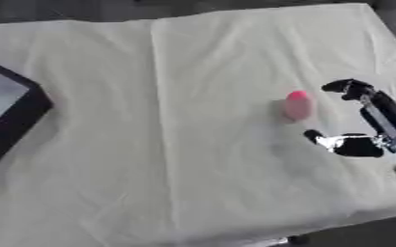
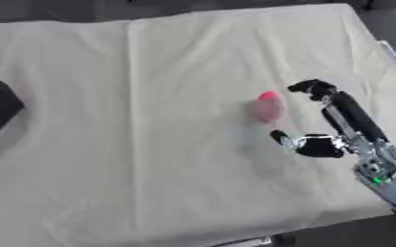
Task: Pick up the objects with one hand, pass them to the other hand, and then place them into the box on the other side of the table.
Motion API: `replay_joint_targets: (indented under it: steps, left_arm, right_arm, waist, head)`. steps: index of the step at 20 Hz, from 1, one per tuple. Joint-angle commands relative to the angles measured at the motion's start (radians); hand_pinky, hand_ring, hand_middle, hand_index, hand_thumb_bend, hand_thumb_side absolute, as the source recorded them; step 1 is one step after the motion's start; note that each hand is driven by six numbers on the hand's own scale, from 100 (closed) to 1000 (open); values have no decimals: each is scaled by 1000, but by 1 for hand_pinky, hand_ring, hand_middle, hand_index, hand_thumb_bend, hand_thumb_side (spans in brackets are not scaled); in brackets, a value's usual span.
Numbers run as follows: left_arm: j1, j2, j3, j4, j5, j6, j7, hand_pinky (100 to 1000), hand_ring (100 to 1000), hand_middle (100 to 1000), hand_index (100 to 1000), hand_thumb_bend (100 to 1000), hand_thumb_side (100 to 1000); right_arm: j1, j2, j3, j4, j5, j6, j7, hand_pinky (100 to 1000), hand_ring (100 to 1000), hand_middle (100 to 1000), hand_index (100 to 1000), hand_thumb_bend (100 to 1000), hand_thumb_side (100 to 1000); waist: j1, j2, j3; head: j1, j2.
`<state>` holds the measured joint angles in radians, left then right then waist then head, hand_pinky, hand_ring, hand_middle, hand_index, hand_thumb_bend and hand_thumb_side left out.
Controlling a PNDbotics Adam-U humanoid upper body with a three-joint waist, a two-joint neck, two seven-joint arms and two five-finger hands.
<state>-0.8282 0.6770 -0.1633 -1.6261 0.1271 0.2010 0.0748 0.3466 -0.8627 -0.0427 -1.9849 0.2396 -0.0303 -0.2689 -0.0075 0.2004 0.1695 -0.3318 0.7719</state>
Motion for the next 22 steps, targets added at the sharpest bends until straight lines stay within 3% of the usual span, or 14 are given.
replay_joint_targets:
  steps: [1,10,11,15,22]
  left_arm:
    - [-24,35,15,-16,11,-7,12,1000,650,653,726,100,688]
    - [-25,35,15,-16,13,-8,14,1000,650,653,726,100,688]
    - [-28,34,20,-22,15,-13,19,1000,651,652,720,100,687]
    - [-45,25,18,-37,32,-31,46,1000,651,652,719,100,687]
    - [-65,14,11,-48,33,-42,53,1000,652,653,718,100,682]
  right_arm:
    - [8,-37,-30,-15,-15,-15,17,803,861,802,826,557,240]
    - [10,-38,-34,-15,-23,-19,21,803,861,802,826,557,240]
    - [10,-32,-43,-15,-28,-14,16,791,853,797,823,531,174]
    - [15,-32,-97,-15,-75,17,-35,788,852,796,821,506,160]
    - [22,-19,-84,-15,-90,39,-137,785,849,785,810,459,147]
  waist:
    - [-15,-2,2]
    - [-16,-1,3]
    - [-17,6,9]
    - [-21,27,30]
    - [-26,49,56]
  head:
    - [3,-2]
    - [2,-2]
    - [-2,-2]
    - [-24,-2]
    - [-53,-2]
